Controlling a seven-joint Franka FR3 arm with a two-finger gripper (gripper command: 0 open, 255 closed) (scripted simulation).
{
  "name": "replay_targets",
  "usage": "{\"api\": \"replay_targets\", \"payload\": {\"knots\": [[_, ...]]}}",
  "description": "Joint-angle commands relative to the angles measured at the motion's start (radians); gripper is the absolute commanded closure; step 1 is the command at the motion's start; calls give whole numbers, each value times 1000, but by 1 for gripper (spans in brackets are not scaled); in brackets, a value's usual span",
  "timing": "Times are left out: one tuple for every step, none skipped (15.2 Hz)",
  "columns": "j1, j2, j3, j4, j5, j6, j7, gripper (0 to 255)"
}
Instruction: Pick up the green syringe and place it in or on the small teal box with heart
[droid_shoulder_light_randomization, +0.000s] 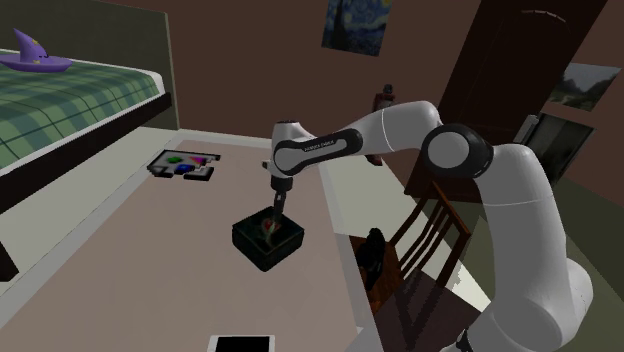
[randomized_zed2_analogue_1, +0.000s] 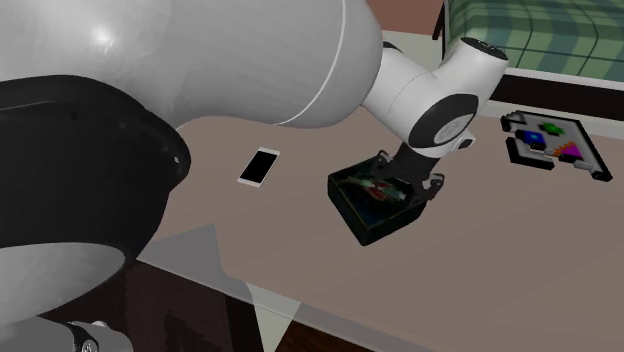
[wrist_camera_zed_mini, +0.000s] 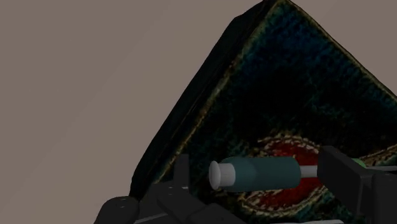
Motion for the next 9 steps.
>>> {"api": "replay_targets", "payload": {"knots": [[1, 3, 0, 1, 0, -2, 0, 0], [1, 2, 0, 0, 0, -1, 0, 0], [1, 3, 0, 0, 0, -1, 0, 0], [-1, -2, 1, -10, 1, 4, 0, 0], [-3, -15, 4, 5, 6, -23, -3, 0], [-5, -26, 7, 22, 10, -50, -6, 0], [-6, -36, 10, 40, 15, -78, -9, 0], [-6, -43, 12, 56, 18, -101, -11, 0], [-6, -44, 12, 56, 18, -101, -11, 0]]}}
